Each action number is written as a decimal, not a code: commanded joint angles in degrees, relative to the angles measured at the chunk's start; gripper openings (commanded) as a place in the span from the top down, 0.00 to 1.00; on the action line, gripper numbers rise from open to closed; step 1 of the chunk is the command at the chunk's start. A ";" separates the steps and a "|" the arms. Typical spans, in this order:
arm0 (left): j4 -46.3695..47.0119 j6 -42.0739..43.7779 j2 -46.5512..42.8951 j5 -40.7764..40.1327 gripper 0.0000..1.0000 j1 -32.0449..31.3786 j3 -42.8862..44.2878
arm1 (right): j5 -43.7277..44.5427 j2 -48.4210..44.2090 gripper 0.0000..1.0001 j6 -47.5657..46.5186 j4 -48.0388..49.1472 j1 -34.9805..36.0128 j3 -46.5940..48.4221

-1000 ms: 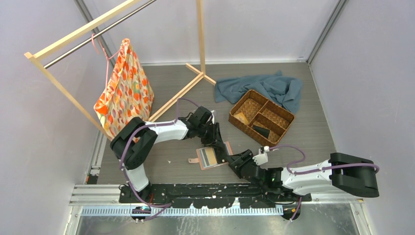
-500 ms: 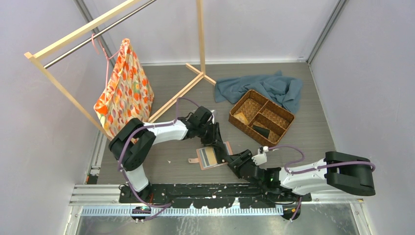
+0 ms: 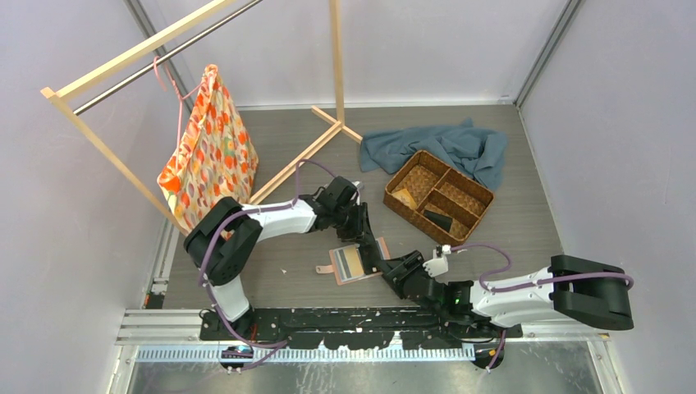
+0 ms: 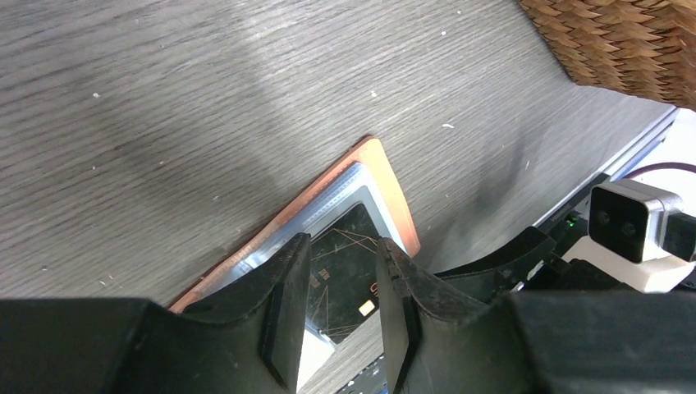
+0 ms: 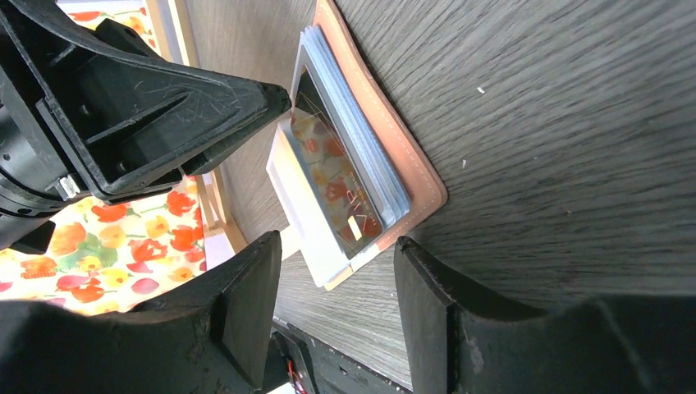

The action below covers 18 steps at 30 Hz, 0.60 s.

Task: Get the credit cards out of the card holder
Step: Remove the credit card from the card holder.

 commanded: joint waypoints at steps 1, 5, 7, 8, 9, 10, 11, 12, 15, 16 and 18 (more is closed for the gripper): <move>-0.19 1.30 0.72 -1.63 0.63 -0.20 1.30 | 2.48 -0.12 0.42 -0.35 -0.58 0.31 0.91; 0.13 1.14 1.22 -1.17 0.63 -0.20 0.86 | 2.35 0.66 0.42 -0.35 0.31 0.28 0.91; 0.70 0.79 1.09 -0.57 0.63 -0.29 0.19 | 2.31 0.71 0.42 -0.35 0.38 0.24 0.91; 1.02 0.55 0.95 -0.33 0.63 -0.29 -0.17 | 2.40 0.77 0.42 -0.28 0.37 0.30 0.91; 1.30 0.36 0.84 -0.05 0.63 -0.31 -0.48 | 2.49 0.78 0.42 -0.19 0.43 0.23 0.87; 1.55 0.18 0.76 0.30 0.63 -0.37 -0.91 | 2.59 0.66 0.42 -0.17 0.39 0.28 0.90; 1.88 0.07 0.81 0.69 0.63 -0.42 -1.23 | 2.73 0.68 0.42 -0.17 0.31 0.25 0.87; 1.97 -0.04 0.87 0.90 0.63 -0.53 -1.49 | 2.83 0.62 0.42 -0.11 0.21 0.22 0.79; 2.58 -0.43 0.94 1.23 0.63 -0.86 -2.54 | 3.09 0.45 0.42 0.28 0.12 0.29 0.66; 2.86 -0.63 0.87 1.34 0.63 -0.97 -2.85 | 3.18 0.37 0.42 0.35 0.12 0.31 0.59; 3.22 -1.04 0.62 1.60 0.64 -1.12 -3.46 | 3.27 0.11 0.42 0.42 0.07 0.26 0.40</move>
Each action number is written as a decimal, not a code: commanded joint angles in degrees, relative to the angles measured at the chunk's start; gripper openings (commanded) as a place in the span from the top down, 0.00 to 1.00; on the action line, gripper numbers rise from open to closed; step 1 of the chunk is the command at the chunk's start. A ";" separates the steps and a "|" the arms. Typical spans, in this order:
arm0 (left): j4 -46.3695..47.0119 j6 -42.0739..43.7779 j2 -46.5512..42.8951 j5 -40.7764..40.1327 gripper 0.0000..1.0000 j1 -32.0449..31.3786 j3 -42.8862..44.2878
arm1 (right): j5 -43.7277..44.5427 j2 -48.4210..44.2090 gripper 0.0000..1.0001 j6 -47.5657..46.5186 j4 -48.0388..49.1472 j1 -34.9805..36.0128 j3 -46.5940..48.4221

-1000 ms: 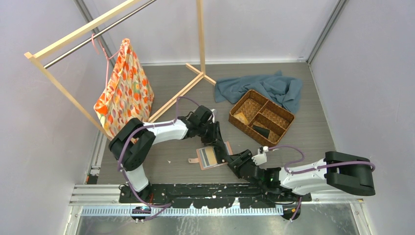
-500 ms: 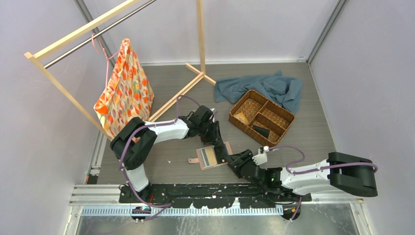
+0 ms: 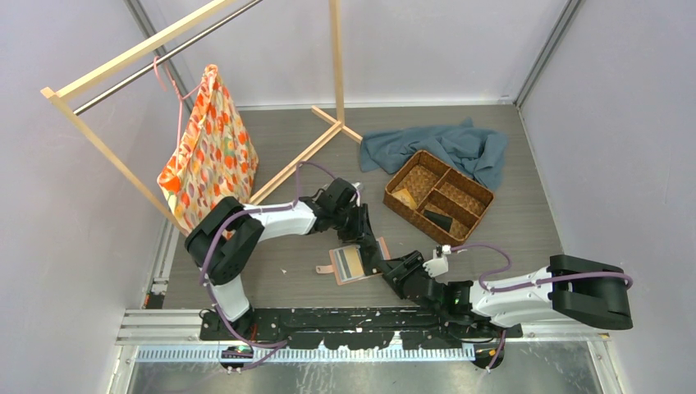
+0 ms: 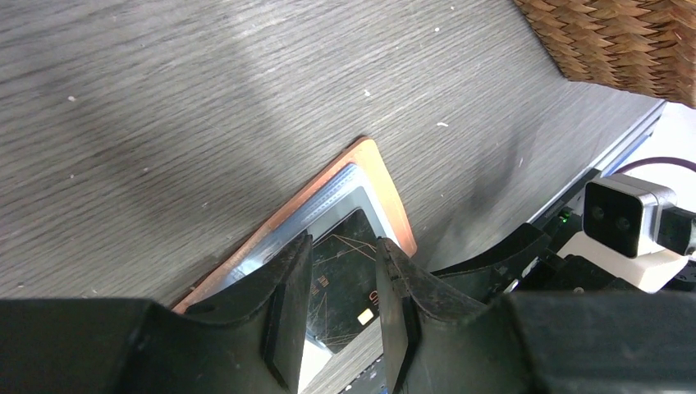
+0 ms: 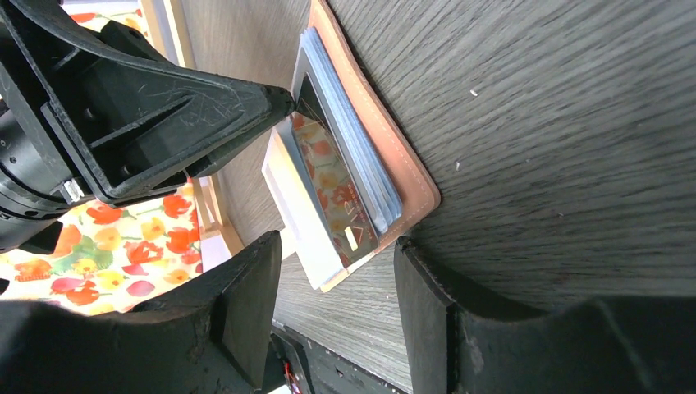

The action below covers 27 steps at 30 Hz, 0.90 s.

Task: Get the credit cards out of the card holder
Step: Remove the credit card from the card holder, then place the credit card in the storage box.

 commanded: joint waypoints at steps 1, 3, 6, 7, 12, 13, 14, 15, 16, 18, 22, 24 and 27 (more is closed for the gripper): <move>0.98 -0.88 -0.29 0.96 0.64 -1.16 -2.47 | 3.29 -0.49 0.42 0.42 0.14 0.23 0.39; 1.22 -1.16 -0.71 1.05 0.64 -1.24 -3.00 | 3.34 -0.46 0.42 0.42 -0.13 0.25 0.47; 1.17 -1.28 -1.02 1.12 0.64 -1.30 -3.42 | 3.35 -0.10 0.42 0.50 -0.03 0.28 0.48; 1.22 -1.28 -1.04 1.14 0.64 -1.34 -3.51 | 3.36 0.16 0.42 0.59 0.20 0.27 0.43; 1.15 -1.32 -0.47 1.39 0.64 -1.36 -3.61 | 3.05 1.96 0.46 0.71 2.31 0.28 0.21; 1.16 -1.36 -0.38 1.43 0.64 -1.35 -3.65 | 3.09 2.24 0.47 0.69 2.64 0.30 0.21; 1.22 -1.36 -0.34 1.46 0.64 -1.35 -3.69 | 3.02 2.45 0.49 0.64 2.99 0.26 0.21; 1.24 -1.43 -0.33 1.49 0.64 -1.39 -3.74 | 3.01 2.75 0.51 0.56 3.40 0.30 0.21; 1.30 -1.49 -0.38 1.50 0.64 -1.43 -3.82 | 3.01 2.88 0.54 0.45 3.64 0.25 0.29; 1.51 -1.58 -0.55 1.63 0.64 -1.59 -4.10 | 3.09 3.08 0.60 0.47 3.76 0.30 0.30; 1.94 -1.87 -1.24 1.75 0.64 -1.79 -4.85 | 3.26 3.18 0.65 0.50 3.98 0.28 0.30; 2.23 -2.13 -1.53 1.76 0.64 -1.87 -5.24 | 3.36 3.20 0.66 0.51 3.98 0.24 0.38; 2.52 -2.45 -1.87 1.88 0.64 -1.96 -5.74 | 3.23 3.22 0.68 0.70 3.90 0.25 0.39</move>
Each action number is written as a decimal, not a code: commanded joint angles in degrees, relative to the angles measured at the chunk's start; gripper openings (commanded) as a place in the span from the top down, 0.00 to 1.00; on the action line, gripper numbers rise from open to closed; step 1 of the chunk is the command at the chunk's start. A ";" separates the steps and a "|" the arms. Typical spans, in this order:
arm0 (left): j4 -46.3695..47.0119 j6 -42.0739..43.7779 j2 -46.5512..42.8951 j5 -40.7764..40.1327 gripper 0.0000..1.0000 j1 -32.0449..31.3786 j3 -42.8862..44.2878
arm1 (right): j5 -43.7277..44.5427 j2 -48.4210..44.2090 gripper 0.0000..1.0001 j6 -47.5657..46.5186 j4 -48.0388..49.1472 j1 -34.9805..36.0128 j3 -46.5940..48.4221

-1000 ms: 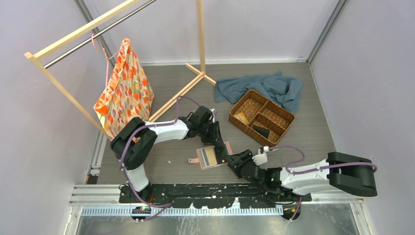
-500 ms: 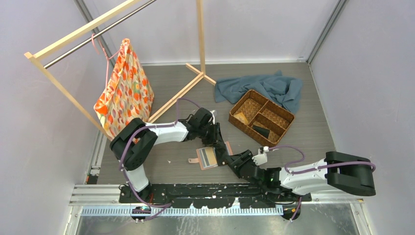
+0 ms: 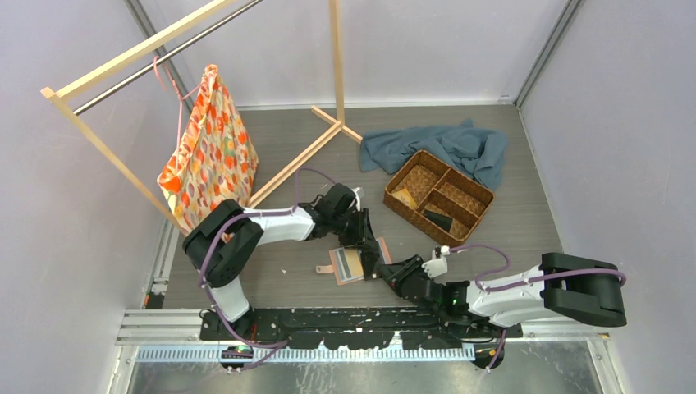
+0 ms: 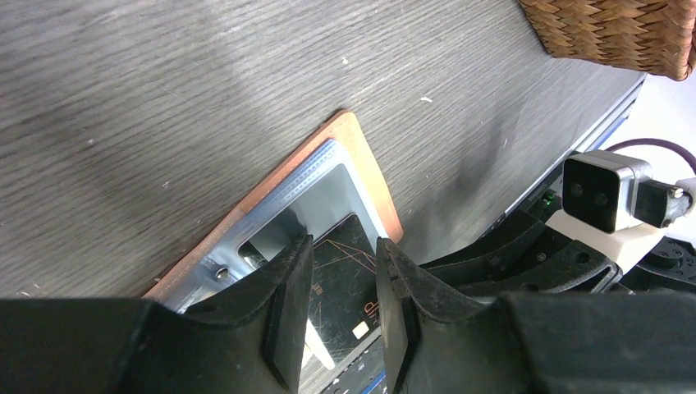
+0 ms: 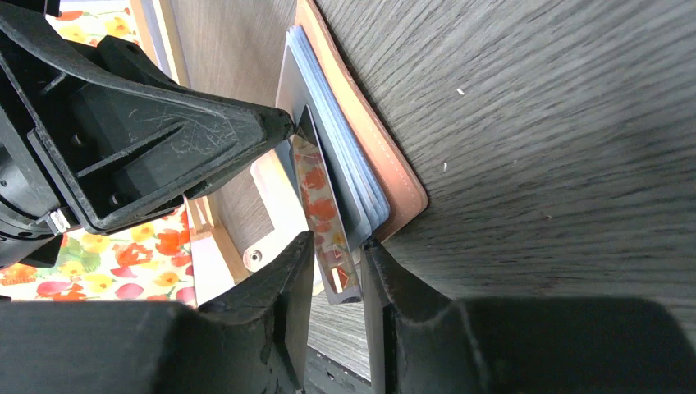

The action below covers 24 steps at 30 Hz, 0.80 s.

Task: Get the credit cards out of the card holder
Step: Place the credit card in the storage box.

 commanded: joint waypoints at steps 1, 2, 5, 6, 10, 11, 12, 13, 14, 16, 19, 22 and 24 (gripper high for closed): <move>-2.27 0.07 -0.95 -0.33 0.64 -0.97 -2.36 | 2.91 0.14 0.69 0.50 1.71 0.20 0.41; -2.12 -0.10 -1.12 -0.26 0.64 -0.98 -2.45 | 2.89 0.02 0.71 0.55 1.61 0.22 0.41; -2.00 -0.34 -1.82 -0.20 0.64 -1.07 -2.90 | 2.71 -0.58 0.79 0.47 0.72 0.14 0.41; -2.00 -0.42 -2.08 -0.26 0.64 -1.07 -2.94 | 2.51 -0.87 0.83 0.47 0.46 0.21 0.33; -2.70 -0.43 -2.95 -0.32 0.64 -1.07 -2.46 | 1.90 -2.79 0.98 1.11 -1.86 0.22 0.19; -3.32 -0.25 -3.37 -0.26 0.64 -1.07 -1.98 | 1.69 -4.08 0.99 1.24 -2.48 0.22 0.15; -4.29 0.22 -3.78 -0.47 0.64 -1.07 -1.41 | 1.51 -5.27 0.99 1.13 -3.11 0.21 0.15; -5.15 0.57 -4.34 -0.68 0.64 -1.07 -0.80 | 1.31 -6.59 0.99 0.90 -4.54 0.20 0.15; -5.99 0.88 -4.97 -0.90 0.64 -1.07 -0.16 | 1.13 -8.24 0.99 0.77 -5.38 0.20 0.19; -8.07 1.50 -6.34 -1.65 0.63 -1.07 1.26 | 0.80 -11.78 0.99 0.25 -8.78 0.20 0.31; -10.80 2.46 -8.14 -2.57 0.63 -1.07 3.58 | 0.22 -18.21 0.99 -0.53 -14.99 0.19 0.45; -13.43 3.28 -9.81 -3.50 0.63 -0.90 5.72 | -0.47 -25.24 0.99 -1.80 -21.20 0.14 0.94; -15.11 3.74 -11.24 -4.23 0.63 -0.68 6.99 | -0.42 -30.12 0.99 -3.31 -26.86 0.16 2.07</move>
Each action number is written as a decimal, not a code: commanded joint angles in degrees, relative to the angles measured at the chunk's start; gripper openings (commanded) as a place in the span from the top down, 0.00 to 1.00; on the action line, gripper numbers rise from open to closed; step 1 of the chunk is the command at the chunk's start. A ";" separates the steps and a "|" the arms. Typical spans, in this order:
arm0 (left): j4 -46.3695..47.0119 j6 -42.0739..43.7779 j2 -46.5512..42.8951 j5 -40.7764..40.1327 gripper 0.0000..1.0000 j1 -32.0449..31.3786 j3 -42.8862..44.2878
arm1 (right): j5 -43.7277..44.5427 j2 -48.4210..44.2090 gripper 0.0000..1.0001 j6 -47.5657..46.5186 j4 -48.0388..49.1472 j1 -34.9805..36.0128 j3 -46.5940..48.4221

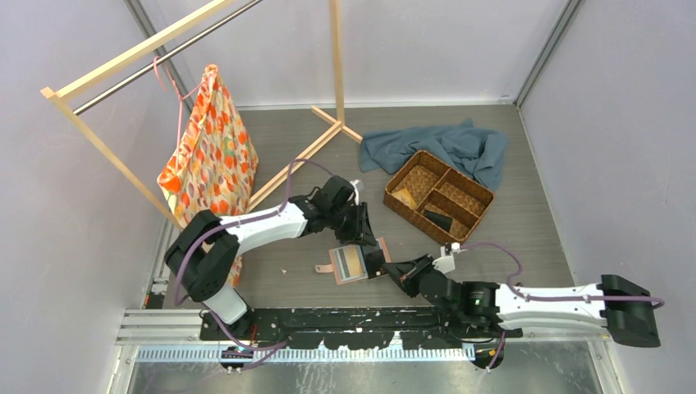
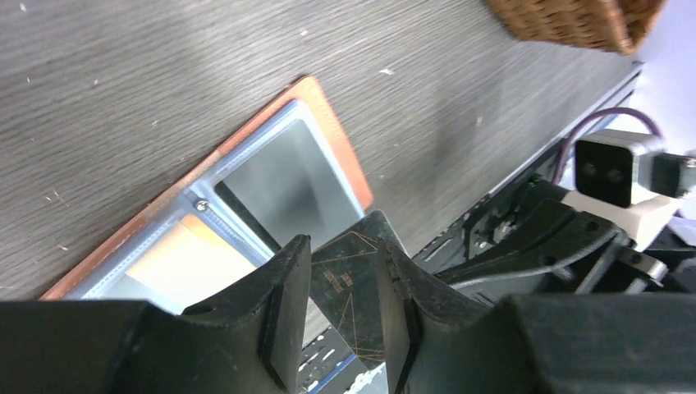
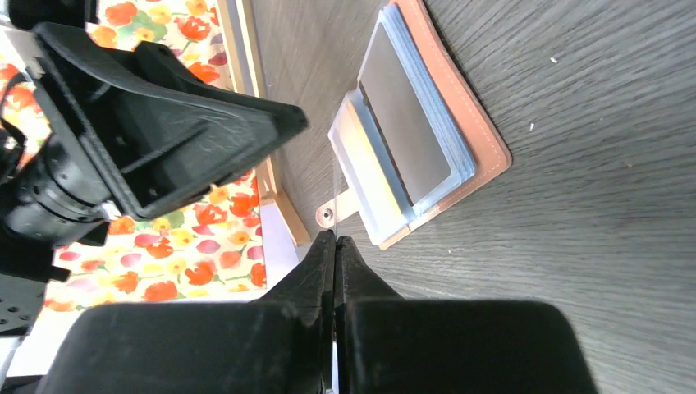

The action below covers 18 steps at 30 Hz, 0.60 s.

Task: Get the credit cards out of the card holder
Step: Place the credit card in the storage box.

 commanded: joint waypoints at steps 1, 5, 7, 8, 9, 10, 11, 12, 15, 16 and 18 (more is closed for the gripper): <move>-5.14 2.24 -5.51 -2.30 0.63 0.38 4.68 | 1.40 -9.78 0.99 -4.03 -14.46 0.00 3.15; -9.03 3.16 -9.96 -3.79 0.62 2.76 6.79 | 6.03 -18.97 0.99 -10.21 -28.15 0.02 10.02; -11.22 3.87 -12.23 -4.36 0.61 4.34 7.48 | 9.82 -22.13 0.99 -13.53 -34.81 0.01 14.06; -12.39 4.22 -13.58 -4.58 0.61 5.08 7.67 | 11.95 -23.20 0.99 -15.12 -38.02 0.03 17.02; -13.31 4.54 -14.48 -4.75 0.61 5.89 7.86 | 14.18 -23.85 0.99 -16.24 -41.77 -0.02 18.56; -14.03 4.80 -15.23 -4.82 0.61 6.62 7.96 | 16.52 -24.26 0.99 -17.25 -45.15 0.03 20.78; -14.69 5.04 -15.79 -4.80 0.60 7.31 8.05 | 18.47 -24.56 0.99 -18.55 -47.73 0.02 23.80; -15.33 5.15 -16.29 -4.73 0.60 7.94 8.04 | 20.40 -24.60 0.99 -20.71 -50.76 -0.08 26.12; -16.13 5.29 -16.99 -4.38 0.60 9.23 7.61 | 25.63 -24.00 0.99 -24.80 -57.12 -0.11 33.40; -16.12 5.29 -17.08 -4.03 0.60 9.40 7.41 | 27.21 -23.69 0.99 -27.01 -59.55 -0.13 36.13; -15.78 5.29 -16.97 -3.36 0.60 9.50 6.96 | 30.16 -22.96 0.99 -30.70 -64.60 -0.06 41.12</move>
